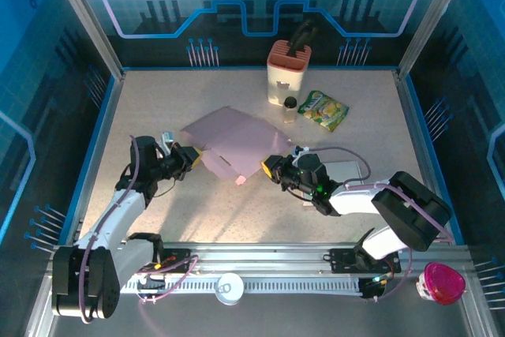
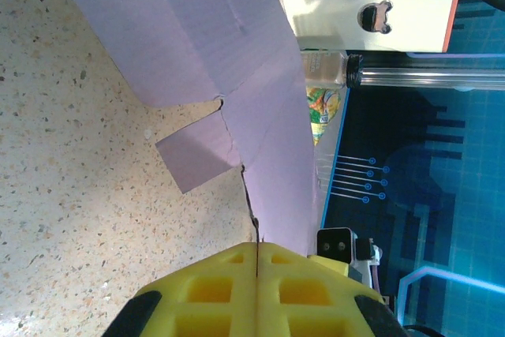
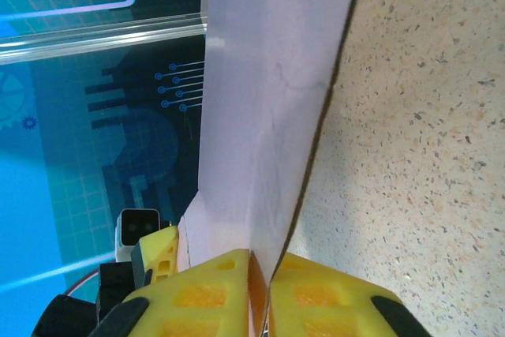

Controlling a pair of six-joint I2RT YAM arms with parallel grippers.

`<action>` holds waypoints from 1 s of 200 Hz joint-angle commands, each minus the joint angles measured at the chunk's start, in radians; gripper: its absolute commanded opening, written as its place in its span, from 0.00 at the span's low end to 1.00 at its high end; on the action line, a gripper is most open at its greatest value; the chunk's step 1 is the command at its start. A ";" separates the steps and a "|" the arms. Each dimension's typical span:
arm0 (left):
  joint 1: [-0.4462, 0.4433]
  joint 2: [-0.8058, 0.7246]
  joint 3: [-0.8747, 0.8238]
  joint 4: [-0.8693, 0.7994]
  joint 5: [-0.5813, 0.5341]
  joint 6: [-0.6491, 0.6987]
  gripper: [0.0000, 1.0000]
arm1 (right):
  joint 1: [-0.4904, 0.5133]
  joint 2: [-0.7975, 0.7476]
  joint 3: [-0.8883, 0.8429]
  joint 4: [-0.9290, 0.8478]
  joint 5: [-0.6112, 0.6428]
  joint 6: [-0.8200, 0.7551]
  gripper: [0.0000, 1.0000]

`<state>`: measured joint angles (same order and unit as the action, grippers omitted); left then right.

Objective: Fold the paper box

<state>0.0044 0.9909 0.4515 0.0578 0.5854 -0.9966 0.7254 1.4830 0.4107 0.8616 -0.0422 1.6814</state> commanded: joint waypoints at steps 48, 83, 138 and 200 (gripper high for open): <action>0.000 -0.077 0.005 -0.096 0.017 0.000 0.41 | -0.005 -0.098 0.068 -0.096 0.042 -0.041 0.00; 0.000 -0.210 0.031 -0.303 -0.074 0.057 0.53 | 0.013 -0.229 0.129 -0.271 0.075 -0.114 0.00; -0.001 -0.376 0.186 -0.585 -0.212 0.158 0.55 | 0.123 -0.436 0.275 -0.639 0.214 -0.224 0.00; -0.003 -0.354 0.239 -0.589 -0.141 0.155 0.54 | 0.372 -0.498 0.540 -1.126 0.532 -0.137 0.00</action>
<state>0.0044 0.6235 0.6605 -0.4896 0.4080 -0.8612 1.0214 0.9806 0.8459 -0.0113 0.3012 1.4971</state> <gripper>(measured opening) 0.539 0.041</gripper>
